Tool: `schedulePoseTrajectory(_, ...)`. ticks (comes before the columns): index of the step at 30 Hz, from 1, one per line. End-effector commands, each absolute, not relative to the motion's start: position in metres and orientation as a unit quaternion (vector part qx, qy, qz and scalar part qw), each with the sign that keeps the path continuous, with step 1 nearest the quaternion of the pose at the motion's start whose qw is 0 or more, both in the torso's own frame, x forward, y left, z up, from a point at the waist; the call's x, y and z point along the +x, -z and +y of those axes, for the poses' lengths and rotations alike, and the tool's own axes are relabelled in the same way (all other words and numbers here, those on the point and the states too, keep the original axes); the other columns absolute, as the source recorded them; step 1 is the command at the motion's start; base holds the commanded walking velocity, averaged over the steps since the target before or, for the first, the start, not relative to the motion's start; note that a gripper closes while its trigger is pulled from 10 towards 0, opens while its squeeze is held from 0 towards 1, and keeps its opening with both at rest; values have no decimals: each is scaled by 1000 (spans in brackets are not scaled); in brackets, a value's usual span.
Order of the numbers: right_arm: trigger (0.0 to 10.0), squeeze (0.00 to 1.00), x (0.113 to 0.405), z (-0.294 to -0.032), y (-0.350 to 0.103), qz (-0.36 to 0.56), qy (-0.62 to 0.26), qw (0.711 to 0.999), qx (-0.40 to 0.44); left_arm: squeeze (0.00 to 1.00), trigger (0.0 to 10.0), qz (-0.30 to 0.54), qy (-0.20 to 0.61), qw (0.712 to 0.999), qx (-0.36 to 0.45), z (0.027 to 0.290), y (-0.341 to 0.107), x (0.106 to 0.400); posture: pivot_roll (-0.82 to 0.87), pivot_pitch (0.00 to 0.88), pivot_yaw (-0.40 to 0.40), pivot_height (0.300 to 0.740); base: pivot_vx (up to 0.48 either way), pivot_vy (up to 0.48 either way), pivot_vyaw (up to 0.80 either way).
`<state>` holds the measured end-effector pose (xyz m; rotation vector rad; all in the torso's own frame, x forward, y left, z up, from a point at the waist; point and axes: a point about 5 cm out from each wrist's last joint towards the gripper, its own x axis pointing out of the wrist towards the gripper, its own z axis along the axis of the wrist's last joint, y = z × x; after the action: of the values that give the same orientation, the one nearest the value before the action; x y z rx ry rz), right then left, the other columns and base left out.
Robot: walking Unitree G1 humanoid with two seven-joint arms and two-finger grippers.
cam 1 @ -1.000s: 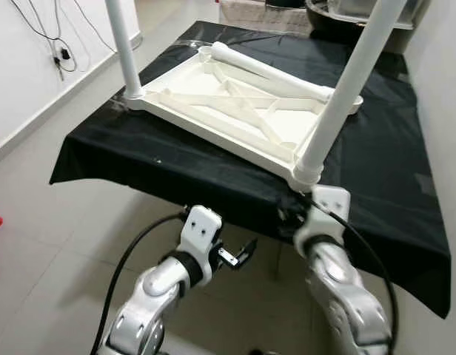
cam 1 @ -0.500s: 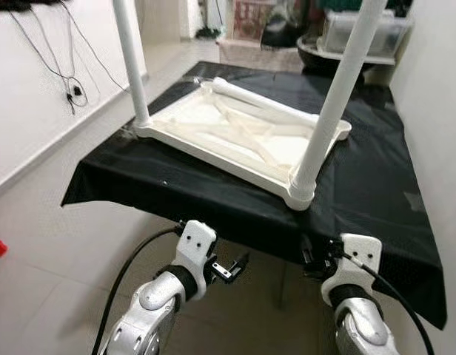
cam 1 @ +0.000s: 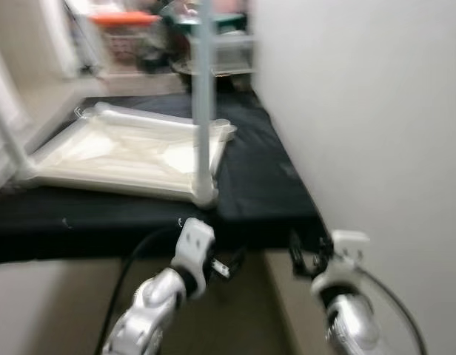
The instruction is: Building children table
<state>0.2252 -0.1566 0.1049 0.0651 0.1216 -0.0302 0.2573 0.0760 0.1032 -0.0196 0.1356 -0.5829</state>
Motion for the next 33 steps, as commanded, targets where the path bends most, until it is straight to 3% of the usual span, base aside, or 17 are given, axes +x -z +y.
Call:
schedulePoseTrajectory(1,10000,0,227,-149,-103,62,-4,997,35,0,10000,75,279,957,-4,80,-98,257,64,0,-65,740,-285,0,0)
schedulePoseTrajectory(13,10000,0,226,-136,-108,48,-50,997,45,0,10000,59,266,962,15,79,-102,258,57,0,-57,740,-371,0,0)
schedulePoseTrajectory(22,10000,0,221,-121,-112,20,-124,992,-14,0,10000,25,240,968,65,87,-108,250,64,0,-74,740,0,0,0)
schedulePoseTrajectory(33,10000,0,225,-128,-112,21,-88,996,5,0,10000,21,263,962,68,75,-109,250,57,0,-76,740,0,0,715)
